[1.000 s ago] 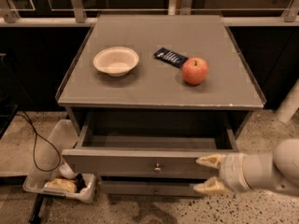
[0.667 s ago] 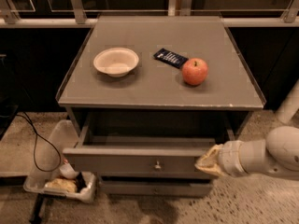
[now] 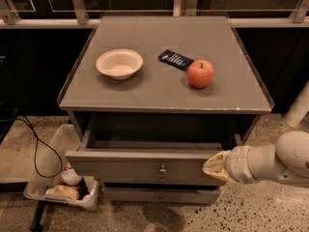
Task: Close top drawer
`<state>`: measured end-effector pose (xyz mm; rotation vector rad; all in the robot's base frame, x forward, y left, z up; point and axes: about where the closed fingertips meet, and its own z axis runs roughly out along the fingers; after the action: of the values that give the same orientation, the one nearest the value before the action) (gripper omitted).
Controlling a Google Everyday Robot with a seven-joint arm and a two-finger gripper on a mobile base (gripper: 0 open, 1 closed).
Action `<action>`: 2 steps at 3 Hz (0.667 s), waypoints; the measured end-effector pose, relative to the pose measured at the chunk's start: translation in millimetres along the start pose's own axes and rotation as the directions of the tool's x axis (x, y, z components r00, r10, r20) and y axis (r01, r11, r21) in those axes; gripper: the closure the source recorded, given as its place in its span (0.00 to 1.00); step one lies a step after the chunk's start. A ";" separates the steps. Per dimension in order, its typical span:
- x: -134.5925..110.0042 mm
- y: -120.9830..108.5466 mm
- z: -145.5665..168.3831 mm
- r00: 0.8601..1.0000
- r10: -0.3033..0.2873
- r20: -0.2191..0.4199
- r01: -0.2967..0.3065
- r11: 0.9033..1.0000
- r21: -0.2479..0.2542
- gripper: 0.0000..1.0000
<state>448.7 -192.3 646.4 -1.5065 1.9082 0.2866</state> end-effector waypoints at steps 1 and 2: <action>0.0 0.0 0.0 1.000 0.000 0.000 0.000 1.000 0.000 0.62; 0.0 0.0 0.0 1.000 0.000 0.000 0.000 1.000 0.000 0.38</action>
Offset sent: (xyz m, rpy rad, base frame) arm 0.0000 0.0000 0.0000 0.0000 0.0000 0.0000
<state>448.7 -192.3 646.4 -1.5066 1.9081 0.2866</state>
